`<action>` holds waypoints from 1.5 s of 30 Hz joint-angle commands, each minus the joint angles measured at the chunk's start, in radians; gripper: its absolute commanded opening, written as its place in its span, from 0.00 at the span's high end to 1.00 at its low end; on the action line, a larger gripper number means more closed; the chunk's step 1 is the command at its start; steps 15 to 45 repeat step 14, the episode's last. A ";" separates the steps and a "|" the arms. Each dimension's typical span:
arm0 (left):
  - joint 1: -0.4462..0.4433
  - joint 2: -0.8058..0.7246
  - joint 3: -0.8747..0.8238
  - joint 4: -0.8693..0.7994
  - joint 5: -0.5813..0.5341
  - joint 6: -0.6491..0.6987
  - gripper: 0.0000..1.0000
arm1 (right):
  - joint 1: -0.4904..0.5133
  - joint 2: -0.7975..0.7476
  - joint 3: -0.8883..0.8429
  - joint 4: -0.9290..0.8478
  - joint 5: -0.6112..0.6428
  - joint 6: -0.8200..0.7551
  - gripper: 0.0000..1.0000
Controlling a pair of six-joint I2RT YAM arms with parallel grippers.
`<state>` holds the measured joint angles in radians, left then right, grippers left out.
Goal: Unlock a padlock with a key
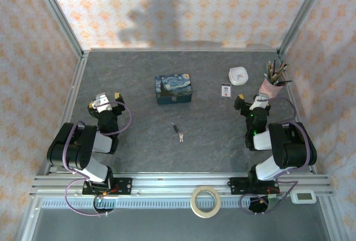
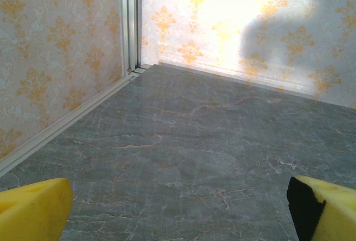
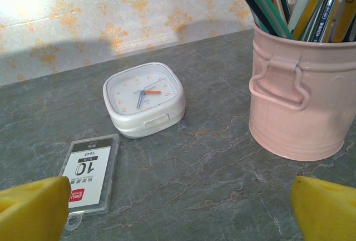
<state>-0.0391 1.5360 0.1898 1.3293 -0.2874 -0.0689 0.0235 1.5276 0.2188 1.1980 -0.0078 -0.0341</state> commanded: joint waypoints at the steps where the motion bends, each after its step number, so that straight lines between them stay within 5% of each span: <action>1: 0.005 0.003 0.003 0.041 0.011 0.015 0.01 | 0.007 -0.010 0.010 0.037 0.015 0.001 0.00; 45: 0.006 0.002 0.003 0.040 0.010 0.017 0.01 | 0.013 -0.008 0.010 0.039 0.030 -0.001 0.00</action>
